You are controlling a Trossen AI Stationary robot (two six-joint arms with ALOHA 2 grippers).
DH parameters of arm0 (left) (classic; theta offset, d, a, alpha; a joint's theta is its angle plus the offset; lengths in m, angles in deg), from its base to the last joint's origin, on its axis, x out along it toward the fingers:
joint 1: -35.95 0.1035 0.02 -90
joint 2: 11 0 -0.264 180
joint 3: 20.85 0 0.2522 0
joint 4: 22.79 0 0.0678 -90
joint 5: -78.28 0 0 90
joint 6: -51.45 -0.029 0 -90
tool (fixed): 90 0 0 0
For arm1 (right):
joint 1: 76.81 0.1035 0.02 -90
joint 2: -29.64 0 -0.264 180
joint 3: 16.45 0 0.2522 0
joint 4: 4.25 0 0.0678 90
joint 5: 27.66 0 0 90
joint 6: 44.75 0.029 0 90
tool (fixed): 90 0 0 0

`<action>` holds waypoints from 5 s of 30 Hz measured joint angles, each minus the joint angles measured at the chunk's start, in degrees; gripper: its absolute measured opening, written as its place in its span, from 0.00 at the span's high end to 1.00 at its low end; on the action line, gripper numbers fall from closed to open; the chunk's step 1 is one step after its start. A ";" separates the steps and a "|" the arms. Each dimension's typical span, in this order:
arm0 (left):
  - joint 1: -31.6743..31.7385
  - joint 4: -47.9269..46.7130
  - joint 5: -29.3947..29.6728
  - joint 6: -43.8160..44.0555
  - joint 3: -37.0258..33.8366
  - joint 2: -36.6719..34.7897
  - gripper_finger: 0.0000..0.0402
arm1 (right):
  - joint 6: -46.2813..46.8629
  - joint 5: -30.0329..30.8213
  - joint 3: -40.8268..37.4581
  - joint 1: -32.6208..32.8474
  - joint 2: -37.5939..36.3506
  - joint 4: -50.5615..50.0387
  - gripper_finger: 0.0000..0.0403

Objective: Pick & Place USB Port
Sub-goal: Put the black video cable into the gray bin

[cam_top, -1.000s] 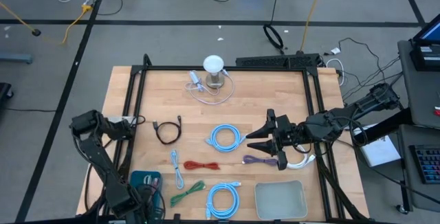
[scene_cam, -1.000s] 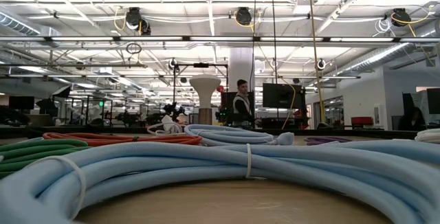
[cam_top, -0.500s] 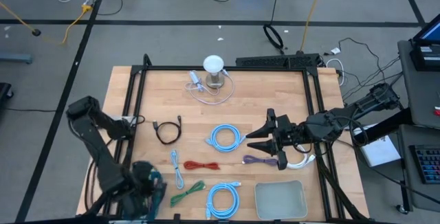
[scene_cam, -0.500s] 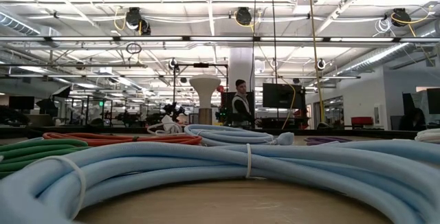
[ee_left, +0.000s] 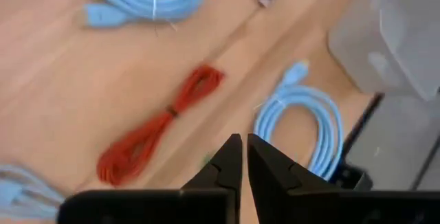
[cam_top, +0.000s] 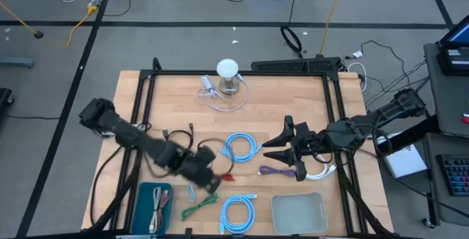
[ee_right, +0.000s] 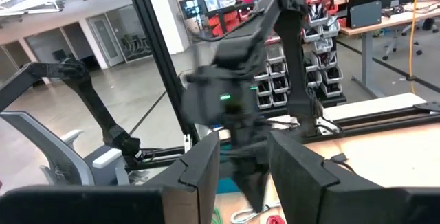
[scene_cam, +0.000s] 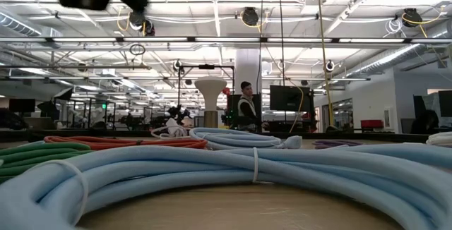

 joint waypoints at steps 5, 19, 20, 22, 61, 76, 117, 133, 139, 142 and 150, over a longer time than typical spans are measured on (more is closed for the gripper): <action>4.07 4.93 3.68 -7.54 -0.09 -0.95 0.99 | 1.39 -0.46 -0.02 0.00 0.00 -4.95 0.71; 8.06 5.18 2.48 -17.61 -0.02 -3.89 0.93 | -0.47 4.41 -12.74 -4.29 0.71 -28.81 0.71; 8.44 5.33 1.82 -18.56 -0.02 -3.91 0.92 | -0.43 3.93 -15.11 -5.00 0.70 -25.34 0.71; 9.08 5.04 0.48 -20.51 -0.02 -3.90 0.91 | -0.55 2.01 -19.83 -6.79 1.24 -17.94 0.71; 8.74 -22.04 5.96 -21.04 -1.75 -3.94 0.90 | 27.37 -11.97 -6.93 -12.09 8.07 -36.09 0.70; 1.91 -16.51 -0.63 -25.94 -26.91 -9.50 0.89 | 25.82 -10.27 -6.93 -12.48 8.07 -25.09 0.71; 8.70 -5.74 -3.59 -37.92 -38.16 -11.04 0.59 | 26.72 -7.29 -6.95 -12.48 8.07 -17.45 0.71; 8.79 0.29 1.64 -28.50 -32.77 -10.76 0.98 | 26.31 -7.28 -6.98 -12.48 8.07 -10.07 0.71; 8.33 2.25 5.19 -29.89 -22.67 -11.42 0.98 | 27.12 -6.92 -7.38 -12.48 8.07 -9.73 0.71; 8.00 2.60 8.29 -32.59 -15.45 -11.63 0.98 | 30.65 -3.77 -9.08 -12.48 8.06 -8.81 0.71; 8.59 2.74 15.16 -41.59 1.51 -11.70 0.98 | 44.70 5.22 -22.42 -13.96 9.76 28.86 0.71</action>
